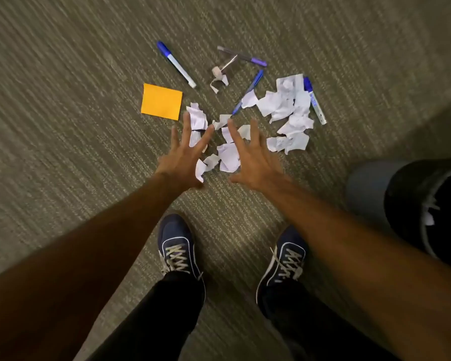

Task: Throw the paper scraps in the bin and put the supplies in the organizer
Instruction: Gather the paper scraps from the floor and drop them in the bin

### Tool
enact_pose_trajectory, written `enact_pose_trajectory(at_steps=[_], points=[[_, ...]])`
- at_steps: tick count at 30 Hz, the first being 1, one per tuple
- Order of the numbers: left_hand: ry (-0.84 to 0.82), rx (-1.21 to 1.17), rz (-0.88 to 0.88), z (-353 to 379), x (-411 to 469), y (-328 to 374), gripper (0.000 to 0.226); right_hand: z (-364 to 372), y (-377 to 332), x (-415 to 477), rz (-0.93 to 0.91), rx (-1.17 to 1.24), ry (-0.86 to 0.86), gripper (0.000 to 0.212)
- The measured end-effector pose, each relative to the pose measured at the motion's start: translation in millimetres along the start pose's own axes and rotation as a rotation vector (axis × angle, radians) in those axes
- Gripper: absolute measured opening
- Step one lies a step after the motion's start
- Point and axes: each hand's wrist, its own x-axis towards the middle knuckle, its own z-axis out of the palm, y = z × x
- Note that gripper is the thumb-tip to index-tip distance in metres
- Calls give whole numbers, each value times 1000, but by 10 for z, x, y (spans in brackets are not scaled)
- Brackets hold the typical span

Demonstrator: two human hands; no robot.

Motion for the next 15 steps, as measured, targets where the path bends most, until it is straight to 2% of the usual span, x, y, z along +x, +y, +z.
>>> enact_pose_trajectory(at_steps=[8,10,15], points=[[27,148,-45,386,373,-192,158,480,-69,519,-42,-182,-3,139],[5,170,-54,408,425,-203,148,521,-85,535,-47,-216,-17,123],[8,127,9,387,498,-222,100,470,-56,536,-100,-134,1,71]])
